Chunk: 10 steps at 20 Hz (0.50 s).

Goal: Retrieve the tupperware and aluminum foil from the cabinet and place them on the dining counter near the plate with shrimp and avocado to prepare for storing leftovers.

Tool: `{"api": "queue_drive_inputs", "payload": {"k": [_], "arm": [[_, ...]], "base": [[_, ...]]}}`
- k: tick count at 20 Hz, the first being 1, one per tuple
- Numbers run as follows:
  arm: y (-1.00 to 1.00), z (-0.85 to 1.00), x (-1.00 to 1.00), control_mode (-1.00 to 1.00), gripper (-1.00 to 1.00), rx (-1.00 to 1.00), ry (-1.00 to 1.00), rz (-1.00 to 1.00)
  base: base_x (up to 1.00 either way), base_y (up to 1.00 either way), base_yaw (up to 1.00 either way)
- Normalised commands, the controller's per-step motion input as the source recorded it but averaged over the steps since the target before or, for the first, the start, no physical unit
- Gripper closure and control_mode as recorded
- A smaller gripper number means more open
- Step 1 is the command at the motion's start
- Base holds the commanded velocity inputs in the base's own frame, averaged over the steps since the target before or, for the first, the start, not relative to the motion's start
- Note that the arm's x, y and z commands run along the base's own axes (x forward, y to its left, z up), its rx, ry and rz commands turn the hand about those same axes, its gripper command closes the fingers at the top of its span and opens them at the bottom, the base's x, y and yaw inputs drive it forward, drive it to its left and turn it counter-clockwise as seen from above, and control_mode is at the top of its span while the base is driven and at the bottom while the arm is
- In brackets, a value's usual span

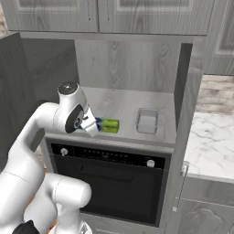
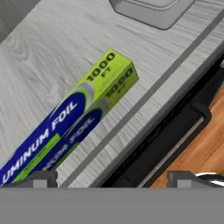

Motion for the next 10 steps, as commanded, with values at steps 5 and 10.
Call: {"api": "queue_drive_inputs", "payload": {"k": [5, 10], "arm": [[-0.2, 0.0, 0.11, -1.0, -1.0, 0.22, 0.0, -0.05], [0.0, 0.0, 0.12, -1.0, -1.0, 0.17, 0.0, -0.03]], "base": [[0.0, 0.0, 0.0], [0.0, 0.0, 0.0]]}}
